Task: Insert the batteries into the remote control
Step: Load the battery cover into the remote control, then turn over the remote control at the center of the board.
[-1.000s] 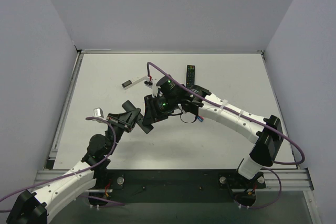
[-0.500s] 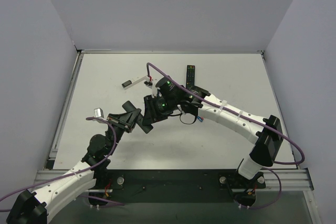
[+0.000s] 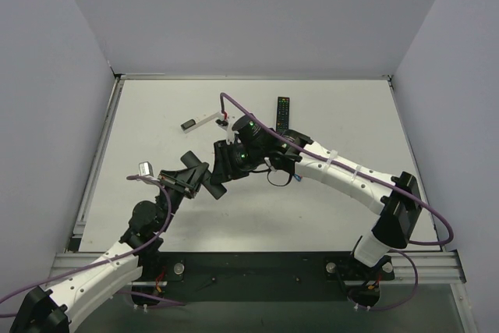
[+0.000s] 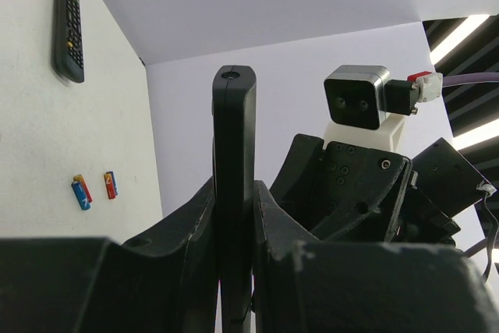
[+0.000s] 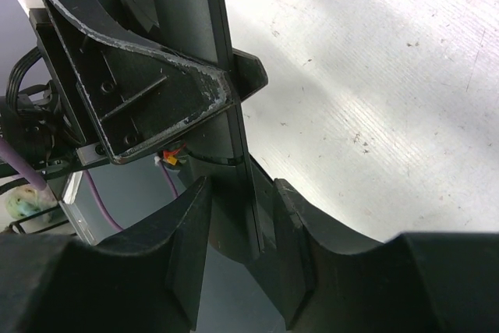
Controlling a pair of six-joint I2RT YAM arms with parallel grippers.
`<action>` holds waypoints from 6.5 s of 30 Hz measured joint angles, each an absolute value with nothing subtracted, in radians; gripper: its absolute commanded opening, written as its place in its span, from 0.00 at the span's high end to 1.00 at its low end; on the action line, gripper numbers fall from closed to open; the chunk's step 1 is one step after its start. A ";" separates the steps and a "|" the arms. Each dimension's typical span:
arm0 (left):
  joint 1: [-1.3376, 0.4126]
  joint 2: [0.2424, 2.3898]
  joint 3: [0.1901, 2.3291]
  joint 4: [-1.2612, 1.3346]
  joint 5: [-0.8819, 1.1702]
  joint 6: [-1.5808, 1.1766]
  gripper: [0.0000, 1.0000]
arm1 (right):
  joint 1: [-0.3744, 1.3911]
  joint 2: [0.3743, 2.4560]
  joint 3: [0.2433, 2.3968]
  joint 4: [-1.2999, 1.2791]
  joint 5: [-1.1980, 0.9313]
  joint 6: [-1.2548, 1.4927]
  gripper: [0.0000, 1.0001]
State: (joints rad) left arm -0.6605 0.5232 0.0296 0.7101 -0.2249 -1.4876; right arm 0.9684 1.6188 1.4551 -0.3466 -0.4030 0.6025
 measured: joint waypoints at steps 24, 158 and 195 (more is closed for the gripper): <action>-0.664 0.520 0.025 0.685 -0.199 -1.520 1.00 | 0.967 1.607 1.440 -0.294 -0.356 0.534 0.50; -0.665 0.626 0.150 0.485 0.031 -1.378 1.00 | 1.090 1.209 1.163 -0.174 -0.130 0.093 0.10; -0.665 0.537 0.274 0.109 -0.102 -1.120 0.34 | 1.084 1.501 1.076 -0.116 -0.113 0.339 1.00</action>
State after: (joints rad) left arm -0.6647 0.5369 0.2741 0.1093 -0.1024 -1.1198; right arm 1.0836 1.5005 1.0763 -0.1162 -0.1135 0.3393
